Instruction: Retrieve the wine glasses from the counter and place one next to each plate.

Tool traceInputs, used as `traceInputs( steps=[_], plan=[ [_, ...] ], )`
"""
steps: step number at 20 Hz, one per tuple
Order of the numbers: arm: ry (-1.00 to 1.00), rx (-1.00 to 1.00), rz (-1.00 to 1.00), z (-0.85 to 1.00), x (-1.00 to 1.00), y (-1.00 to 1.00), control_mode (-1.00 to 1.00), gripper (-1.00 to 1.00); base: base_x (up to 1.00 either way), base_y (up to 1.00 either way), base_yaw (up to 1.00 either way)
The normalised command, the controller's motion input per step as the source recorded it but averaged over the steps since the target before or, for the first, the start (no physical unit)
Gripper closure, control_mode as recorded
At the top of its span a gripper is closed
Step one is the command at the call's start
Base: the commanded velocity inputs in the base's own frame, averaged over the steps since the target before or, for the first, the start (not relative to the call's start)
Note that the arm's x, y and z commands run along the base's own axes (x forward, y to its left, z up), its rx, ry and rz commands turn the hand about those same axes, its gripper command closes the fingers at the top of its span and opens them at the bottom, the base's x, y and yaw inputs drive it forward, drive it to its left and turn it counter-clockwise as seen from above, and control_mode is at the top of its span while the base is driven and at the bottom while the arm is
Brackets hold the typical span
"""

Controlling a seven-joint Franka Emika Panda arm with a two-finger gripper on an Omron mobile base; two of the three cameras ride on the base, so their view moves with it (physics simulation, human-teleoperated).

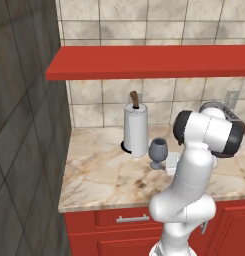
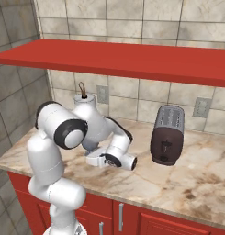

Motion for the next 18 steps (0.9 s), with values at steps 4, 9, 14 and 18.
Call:
traceInputs(
  steps=[4, 9, 14, 18],
  plan=[
    [0.06, -0.02, -0.08, -0.15, 0.22, 0.00, -1.00, -1.00, 0.00, 0.00, 0.00],
    [0.09, -0.01, -0.08, -0.13, 0.26, 0.00, -1.00, -1.00, 0.00, 0.00, 0.00],
    [0.11, -0.01, -0.08, -0.12, 0.26, 0.00, -1.00, -1.00, 0.00, 0.00, 0.00],
    [0.13, -0.03, -0.08, -0.20, 0.24, 0.06, -1.00, 1.00, 0.00, 0.00, 0.00]
  ],
)
